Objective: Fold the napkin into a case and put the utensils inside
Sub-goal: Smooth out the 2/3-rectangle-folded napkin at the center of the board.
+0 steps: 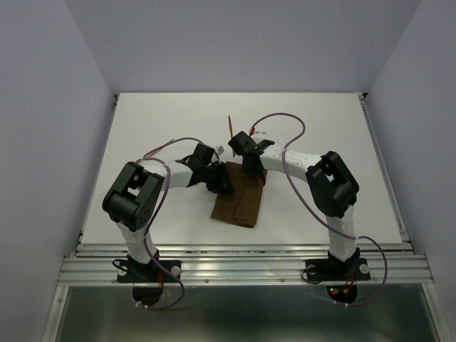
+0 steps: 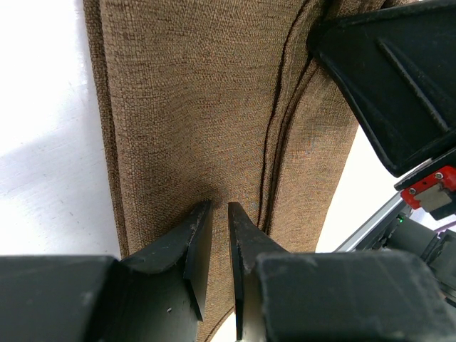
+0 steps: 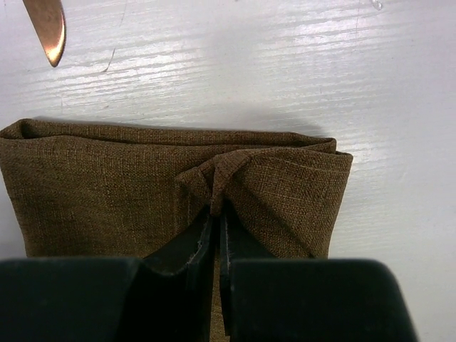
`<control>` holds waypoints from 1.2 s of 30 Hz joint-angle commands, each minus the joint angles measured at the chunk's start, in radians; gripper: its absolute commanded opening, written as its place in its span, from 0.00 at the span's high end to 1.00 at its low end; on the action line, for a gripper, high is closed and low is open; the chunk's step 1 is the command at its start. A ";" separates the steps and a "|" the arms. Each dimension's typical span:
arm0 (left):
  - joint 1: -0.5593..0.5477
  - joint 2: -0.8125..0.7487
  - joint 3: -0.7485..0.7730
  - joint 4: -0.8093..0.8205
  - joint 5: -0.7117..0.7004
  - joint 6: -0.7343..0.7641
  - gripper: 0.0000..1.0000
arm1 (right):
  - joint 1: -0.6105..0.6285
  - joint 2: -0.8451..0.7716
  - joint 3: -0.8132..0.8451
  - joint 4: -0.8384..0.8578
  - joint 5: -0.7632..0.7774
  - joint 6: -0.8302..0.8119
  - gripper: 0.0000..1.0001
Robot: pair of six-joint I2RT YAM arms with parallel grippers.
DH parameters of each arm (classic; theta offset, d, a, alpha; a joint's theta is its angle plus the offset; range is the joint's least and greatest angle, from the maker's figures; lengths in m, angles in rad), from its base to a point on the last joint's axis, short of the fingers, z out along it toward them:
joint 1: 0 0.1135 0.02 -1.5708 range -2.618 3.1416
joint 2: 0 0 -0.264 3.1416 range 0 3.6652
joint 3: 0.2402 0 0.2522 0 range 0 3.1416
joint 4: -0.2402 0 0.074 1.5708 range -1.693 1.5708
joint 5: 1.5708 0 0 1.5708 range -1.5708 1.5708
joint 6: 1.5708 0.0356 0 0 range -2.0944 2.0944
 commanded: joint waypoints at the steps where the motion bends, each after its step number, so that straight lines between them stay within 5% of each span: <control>1: 0.001 -0.015 -0.034 -0.021 -0.019 0.030 0.73 | 0.007 0.012 0.036 -0.013 0.055 0.032 0.97; 5: 0.001 -0.015 -0.034 -0.021 -0.018 0.029 0.73 | 0.007 0.009 0.036 -0.013 0.038 0.031 0.94; 13: 0.001 -0.052 -0.005 -0.047 -0.019 0.032 0.72 | 0.007 -0.166 -0.010 0.043 -0.032 -0.046 0.56; 19: 0.001 -0.077 0.047 -0.088 -0.033 0.038 0.72 | -0.046 -0.345 -0.133 0.122 -0.098 -0.086 0.39; 22: 0.001 -0.077 0.066 -0.106 -0.042 0.030 0.72 | -0.105 -0.365 -0.174 0.130 -0.111 -0.086 0.41; 29: 0.001 -0.072 0.138 -0.114 -0.041 0.014 0.65 | -0.186 -0.272 -0.167 0.136 -0.161 -0.074 0.81; 36: 0.001 -0.022 0.221 -0.126 -0.034 0.009 0.64 | -0.186 -0.178 -0.104 0.136 -0.178 -0.075 0.86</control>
